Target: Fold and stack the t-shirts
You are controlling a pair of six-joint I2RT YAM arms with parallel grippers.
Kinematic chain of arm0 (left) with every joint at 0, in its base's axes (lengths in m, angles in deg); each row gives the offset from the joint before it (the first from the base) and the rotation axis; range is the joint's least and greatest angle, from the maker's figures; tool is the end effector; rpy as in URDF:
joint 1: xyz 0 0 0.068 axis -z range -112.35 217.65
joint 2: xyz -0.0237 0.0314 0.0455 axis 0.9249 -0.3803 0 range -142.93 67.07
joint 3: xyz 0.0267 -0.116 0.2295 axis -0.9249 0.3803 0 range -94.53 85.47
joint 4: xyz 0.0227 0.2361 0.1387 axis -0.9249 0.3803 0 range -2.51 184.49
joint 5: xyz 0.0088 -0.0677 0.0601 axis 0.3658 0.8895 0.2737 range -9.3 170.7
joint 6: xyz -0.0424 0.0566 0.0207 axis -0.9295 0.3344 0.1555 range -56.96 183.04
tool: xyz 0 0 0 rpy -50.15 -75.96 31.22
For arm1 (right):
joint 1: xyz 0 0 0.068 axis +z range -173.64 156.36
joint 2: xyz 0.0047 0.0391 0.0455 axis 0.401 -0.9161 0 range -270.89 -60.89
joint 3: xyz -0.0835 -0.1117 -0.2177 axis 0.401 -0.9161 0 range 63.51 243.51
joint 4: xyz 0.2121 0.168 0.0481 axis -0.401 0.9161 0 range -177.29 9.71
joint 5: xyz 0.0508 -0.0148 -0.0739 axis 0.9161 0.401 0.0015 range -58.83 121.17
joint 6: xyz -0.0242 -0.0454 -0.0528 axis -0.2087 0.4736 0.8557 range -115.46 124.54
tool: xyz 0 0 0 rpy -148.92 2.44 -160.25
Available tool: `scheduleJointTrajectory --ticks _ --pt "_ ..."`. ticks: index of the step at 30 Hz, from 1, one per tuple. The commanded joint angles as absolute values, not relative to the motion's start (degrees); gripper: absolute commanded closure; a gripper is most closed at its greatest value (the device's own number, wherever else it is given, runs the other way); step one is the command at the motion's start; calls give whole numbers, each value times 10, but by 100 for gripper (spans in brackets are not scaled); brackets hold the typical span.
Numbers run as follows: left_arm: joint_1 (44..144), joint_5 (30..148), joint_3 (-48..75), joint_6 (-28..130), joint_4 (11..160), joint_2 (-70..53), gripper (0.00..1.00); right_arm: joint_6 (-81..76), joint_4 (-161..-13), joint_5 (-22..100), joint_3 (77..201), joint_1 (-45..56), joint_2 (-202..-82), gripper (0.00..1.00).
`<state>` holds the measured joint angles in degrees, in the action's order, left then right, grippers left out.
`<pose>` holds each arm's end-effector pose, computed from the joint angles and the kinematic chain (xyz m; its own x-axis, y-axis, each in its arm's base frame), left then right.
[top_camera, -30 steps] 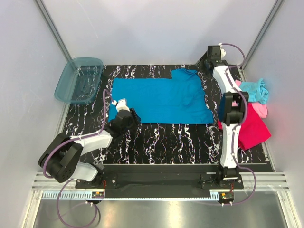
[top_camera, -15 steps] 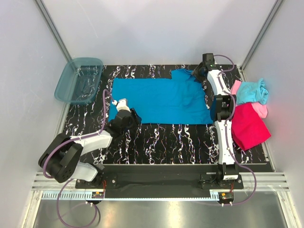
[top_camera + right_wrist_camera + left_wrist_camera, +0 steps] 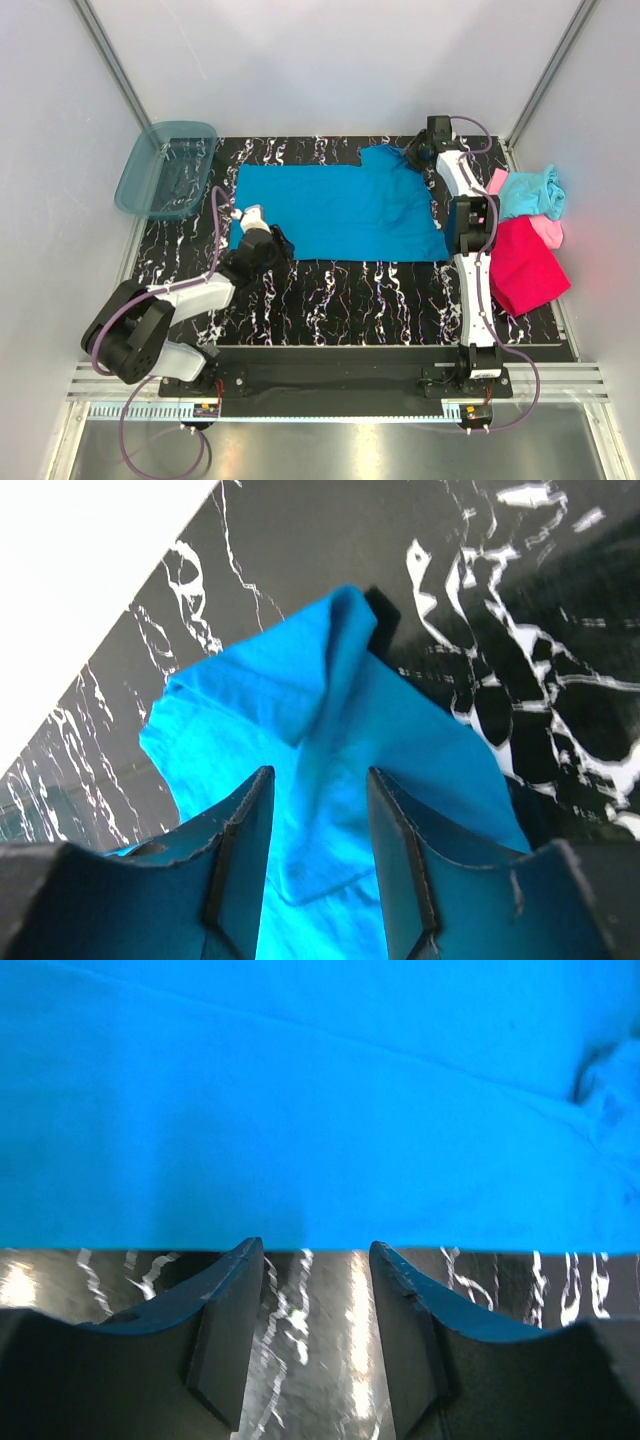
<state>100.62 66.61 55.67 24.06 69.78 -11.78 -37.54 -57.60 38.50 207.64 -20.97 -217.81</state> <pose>0.2608 -0.1514 0.1320 -0.5616 -0.3631 -0.7435 0.0002 0.8985 -0.4390 0.6139 0.0365 0.1211 -0.5946 0.6378 -0.4896 0.3481 0.7531 0.5583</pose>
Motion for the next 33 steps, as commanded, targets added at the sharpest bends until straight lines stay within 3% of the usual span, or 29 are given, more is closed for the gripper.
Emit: scheduleJointTrajectory --ticks 1,9,18,29,33 --pt "963 677 532 236 645 -136 47 -376 -634 399 2018 -212 -2096 51" --pt "841 802 357 100 607 -241 46 -382 -730 402 1829 -213 -1972 50" --pt "794 838 17 255 808 -413 45 -387 -739 416 1813 -233 -1948 50" --pt "654 929 -72 253 846 -535 45 -388 -734 431 1899 -259 -2019 50" --pt "612 989 -60 222 769 -568 45 -383 -734 440 1927 -269 -2050 50"
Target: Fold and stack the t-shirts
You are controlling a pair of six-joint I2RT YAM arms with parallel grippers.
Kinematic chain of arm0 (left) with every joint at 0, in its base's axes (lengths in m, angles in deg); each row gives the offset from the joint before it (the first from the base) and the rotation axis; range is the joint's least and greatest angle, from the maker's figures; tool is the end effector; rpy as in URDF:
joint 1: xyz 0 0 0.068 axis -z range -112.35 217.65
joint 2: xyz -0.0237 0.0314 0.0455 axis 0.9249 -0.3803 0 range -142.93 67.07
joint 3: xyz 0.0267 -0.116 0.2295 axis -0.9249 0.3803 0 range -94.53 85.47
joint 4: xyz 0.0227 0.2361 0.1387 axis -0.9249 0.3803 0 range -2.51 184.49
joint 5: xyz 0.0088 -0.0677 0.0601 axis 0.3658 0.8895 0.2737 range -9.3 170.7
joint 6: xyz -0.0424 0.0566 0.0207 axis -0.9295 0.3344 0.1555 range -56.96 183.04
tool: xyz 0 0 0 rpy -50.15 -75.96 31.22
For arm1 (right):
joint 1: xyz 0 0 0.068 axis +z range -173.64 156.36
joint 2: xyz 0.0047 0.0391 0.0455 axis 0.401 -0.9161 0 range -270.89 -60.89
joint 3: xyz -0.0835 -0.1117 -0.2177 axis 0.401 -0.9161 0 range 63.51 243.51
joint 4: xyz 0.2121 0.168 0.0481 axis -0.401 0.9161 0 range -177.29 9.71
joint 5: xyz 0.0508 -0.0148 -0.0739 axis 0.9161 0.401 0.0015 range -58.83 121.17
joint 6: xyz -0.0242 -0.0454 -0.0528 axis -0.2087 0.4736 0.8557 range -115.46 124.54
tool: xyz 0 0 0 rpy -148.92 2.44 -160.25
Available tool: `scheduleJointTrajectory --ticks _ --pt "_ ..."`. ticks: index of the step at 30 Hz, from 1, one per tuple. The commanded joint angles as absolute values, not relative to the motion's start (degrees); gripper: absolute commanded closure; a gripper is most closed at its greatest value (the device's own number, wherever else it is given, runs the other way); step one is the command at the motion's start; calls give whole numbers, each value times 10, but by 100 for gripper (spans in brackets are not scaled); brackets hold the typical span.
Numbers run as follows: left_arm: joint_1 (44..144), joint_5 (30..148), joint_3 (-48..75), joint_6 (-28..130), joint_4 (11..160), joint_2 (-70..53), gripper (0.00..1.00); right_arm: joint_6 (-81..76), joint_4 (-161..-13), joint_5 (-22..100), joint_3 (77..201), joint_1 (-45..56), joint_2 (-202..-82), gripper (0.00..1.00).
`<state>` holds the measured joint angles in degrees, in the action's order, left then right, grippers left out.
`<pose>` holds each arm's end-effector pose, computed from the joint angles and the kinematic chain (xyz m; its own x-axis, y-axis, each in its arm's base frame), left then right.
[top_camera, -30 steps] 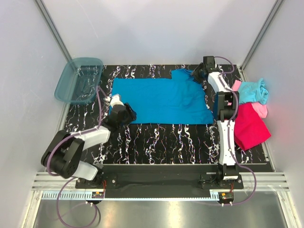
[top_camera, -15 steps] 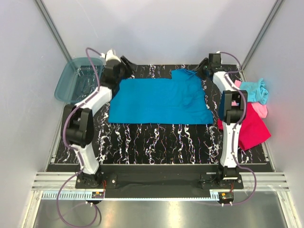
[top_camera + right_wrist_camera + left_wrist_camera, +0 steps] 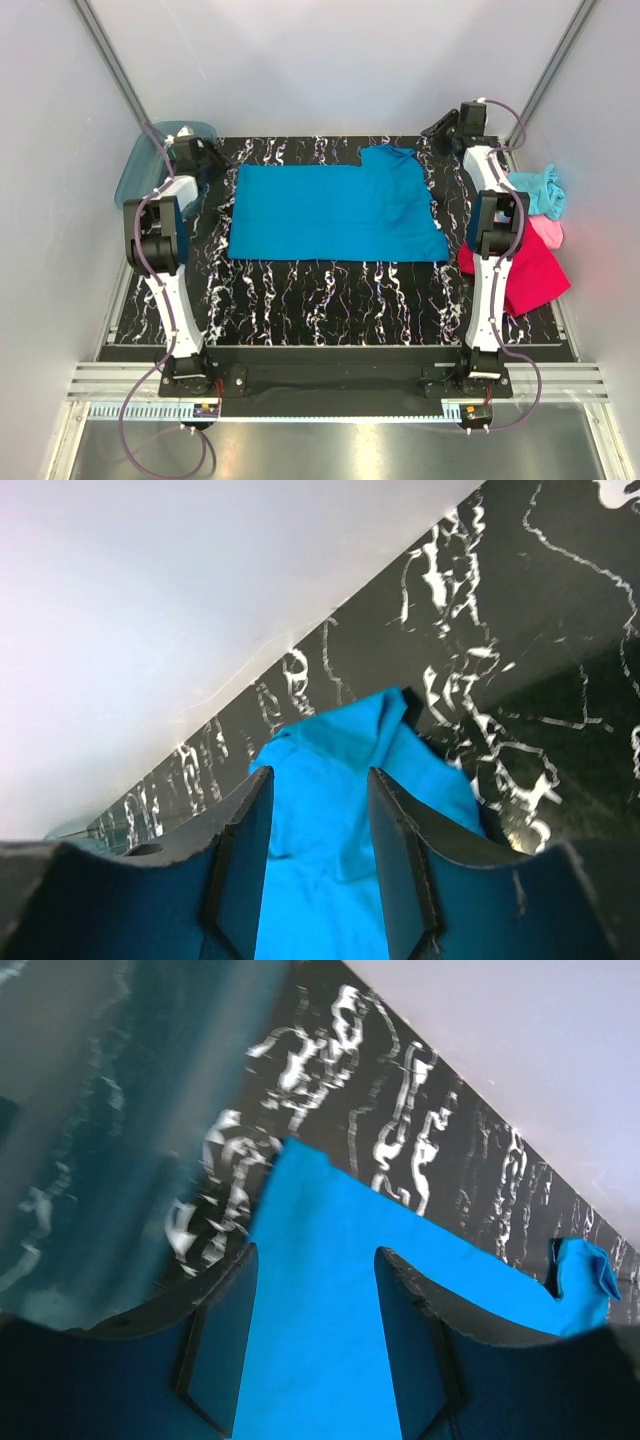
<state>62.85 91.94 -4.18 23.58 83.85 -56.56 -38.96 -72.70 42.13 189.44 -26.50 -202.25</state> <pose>0.5216 0.0317 0.1580 -0.4430 -0.6629 -0.6036 -0.2538 0.7385 -0.6246 0.5968 -0.0181 0.1907 -0.4419 0.6988 -0.5625 0.2603 0.6999 0.6651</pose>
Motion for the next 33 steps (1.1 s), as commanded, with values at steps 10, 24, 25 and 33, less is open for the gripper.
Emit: scheduleJointTrajectory --ticks 10,24,25,33 --pt "589 1043 -123 233 754 -628 46 -391 -735 458 1976 -271 -2110 50" --pt "623 1056 -203 258 842 -700 46 -385 -738 458 1962 -271 -2109 50" --pt "624 1050 -210 265 853 -702 46 -384 -738 456 1958 -271 -2103 50" --pt "633 997 -281 308 990 -717 46 -391 -752 458 1926 -271 -2087 50"
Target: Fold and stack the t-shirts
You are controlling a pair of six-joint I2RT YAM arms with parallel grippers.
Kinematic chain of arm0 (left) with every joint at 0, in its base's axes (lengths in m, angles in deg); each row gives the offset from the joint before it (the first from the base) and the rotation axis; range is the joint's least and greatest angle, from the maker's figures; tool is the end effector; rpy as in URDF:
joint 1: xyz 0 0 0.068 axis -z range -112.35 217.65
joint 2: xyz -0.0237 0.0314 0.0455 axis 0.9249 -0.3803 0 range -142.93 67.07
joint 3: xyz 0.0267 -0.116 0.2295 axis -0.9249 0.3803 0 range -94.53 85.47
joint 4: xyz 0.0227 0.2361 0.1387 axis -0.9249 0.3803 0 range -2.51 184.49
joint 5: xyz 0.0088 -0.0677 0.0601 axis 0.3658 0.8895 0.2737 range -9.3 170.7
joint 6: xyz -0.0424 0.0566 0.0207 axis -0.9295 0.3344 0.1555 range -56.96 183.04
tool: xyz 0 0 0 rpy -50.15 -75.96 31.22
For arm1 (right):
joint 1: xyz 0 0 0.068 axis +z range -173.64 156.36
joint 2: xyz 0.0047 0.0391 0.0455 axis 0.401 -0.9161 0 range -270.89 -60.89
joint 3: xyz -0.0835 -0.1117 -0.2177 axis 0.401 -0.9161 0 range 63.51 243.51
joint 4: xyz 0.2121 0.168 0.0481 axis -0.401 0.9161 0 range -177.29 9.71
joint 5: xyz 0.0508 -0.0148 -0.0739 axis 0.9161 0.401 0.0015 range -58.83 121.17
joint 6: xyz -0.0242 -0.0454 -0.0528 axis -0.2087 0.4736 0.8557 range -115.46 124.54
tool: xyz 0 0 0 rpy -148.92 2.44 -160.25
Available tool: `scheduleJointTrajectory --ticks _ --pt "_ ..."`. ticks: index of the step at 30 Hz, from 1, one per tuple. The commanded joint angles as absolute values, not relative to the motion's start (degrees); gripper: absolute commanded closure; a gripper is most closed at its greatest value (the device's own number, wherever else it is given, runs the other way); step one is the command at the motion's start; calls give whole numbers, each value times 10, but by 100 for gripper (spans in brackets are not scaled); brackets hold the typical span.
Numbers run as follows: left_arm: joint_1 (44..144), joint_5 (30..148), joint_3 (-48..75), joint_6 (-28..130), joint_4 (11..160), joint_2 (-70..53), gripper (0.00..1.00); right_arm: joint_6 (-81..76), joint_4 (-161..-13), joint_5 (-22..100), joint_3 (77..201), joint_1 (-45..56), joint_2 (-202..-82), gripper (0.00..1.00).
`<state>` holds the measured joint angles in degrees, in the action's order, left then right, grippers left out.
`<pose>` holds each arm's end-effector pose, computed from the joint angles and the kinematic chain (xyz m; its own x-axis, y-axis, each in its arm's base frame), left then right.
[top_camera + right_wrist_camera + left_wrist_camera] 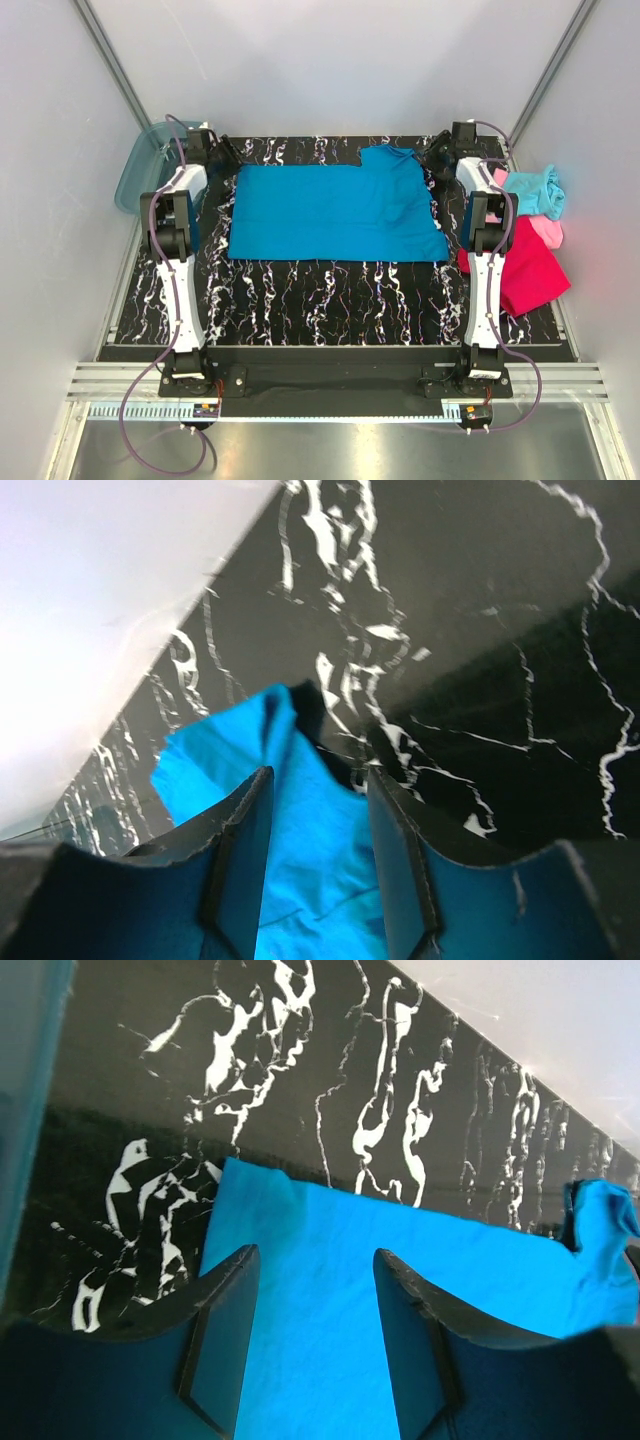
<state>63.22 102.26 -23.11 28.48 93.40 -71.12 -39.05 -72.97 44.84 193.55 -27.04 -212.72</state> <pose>0.5676 0.0212 0.1275 -0.6054 -0.5762 -0.5490 -0.1422 0.7571 -0.6377 0.6106 -0.0217 0.1118 -0.5178 0.7020 -0.4890 0.3094 0.6866 0.6580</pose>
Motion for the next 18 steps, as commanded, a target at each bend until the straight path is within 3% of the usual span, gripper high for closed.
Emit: scheduleJointTrajectory --ticks 1,7,18 --pt "633 998 -294 311 1007 -721 46 -391 -754 458 1916 -271 -2082 50" --pt "637 956 -378 364 1105 -728 45 -389 -770 460 1898 -271 -2071 50" --pt "660 943 -363 386 1112 -729 45 -400 -803 487 1924 -271 -2082 50"
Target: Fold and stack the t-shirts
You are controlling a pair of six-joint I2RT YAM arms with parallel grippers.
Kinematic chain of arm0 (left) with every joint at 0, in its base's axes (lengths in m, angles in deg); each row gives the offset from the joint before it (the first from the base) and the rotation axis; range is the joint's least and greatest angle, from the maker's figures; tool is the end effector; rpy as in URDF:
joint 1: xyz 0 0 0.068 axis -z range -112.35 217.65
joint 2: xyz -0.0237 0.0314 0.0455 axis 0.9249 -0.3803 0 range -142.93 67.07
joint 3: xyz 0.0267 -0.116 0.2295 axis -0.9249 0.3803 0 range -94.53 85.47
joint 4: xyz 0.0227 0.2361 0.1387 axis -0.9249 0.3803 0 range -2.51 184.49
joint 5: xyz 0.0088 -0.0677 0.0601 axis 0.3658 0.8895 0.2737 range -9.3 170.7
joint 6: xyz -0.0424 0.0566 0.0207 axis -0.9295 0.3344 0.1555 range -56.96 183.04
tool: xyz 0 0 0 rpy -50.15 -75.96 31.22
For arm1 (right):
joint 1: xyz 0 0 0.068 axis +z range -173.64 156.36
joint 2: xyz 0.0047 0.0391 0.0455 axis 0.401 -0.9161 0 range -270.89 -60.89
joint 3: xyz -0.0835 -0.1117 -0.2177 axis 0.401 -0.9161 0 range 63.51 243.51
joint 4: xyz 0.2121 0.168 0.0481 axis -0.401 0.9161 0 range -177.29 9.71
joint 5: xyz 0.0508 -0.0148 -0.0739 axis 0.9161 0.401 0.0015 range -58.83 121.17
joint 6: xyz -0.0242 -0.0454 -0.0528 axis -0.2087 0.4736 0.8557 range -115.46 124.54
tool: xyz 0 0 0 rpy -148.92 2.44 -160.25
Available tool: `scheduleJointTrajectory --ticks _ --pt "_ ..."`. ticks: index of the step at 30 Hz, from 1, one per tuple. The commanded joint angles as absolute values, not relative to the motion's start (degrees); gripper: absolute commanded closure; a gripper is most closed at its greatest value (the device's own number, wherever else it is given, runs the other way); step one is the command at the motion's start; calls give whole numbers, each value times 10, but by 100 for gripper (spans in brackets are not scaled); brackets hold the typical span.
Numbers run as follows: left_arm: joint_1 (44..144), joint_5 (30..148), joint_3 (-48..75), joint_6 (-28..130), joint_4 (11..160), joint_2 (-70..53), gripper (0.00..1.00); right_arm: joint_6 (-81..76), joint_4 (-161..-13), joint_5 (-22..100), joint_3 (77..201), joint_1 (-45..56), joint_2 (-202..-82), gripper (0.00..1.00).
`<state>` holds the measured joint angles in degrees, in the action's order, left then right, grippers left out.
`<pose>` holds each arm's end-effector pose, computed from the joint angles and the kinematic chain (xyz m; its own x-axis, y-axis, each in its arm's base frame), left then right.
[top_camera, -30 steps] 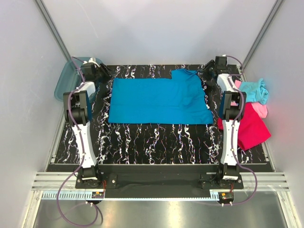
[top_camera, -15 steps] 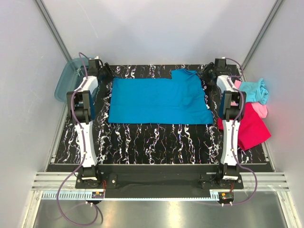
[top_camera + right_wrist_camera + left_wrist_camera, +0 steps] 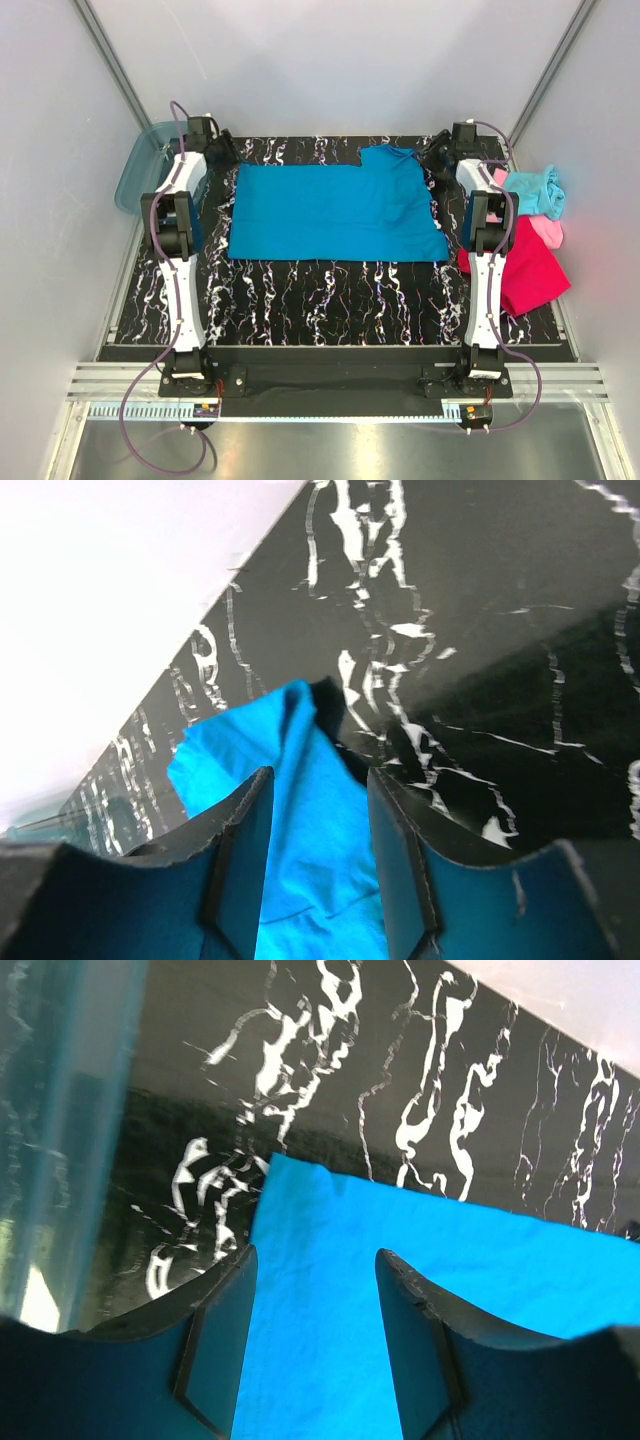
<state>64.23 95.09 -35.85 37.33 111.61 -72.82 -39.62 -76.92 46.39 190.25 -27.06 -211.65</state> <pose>0.5735 0.0188 0.1578 -0.6639 -0.4608 -0.5891 -0.1814 0.8634 -0.4709 0.6086 -0.0201 0.1091 -0.5150 0.7043 -0.4886 0.2790 0.6767 0.6813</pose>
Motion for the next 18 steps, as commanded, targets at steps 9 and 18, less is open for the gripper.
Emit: scheduleJointTrajectory --ticks 9,18 --pt "673 955 -334 383 1086 -726 45 -416 -805 521 2004 -263 -2129 50" --pt "686 948 -326 393 1089 -717 45 -423 -790 532 2033 -249 -2169 50"
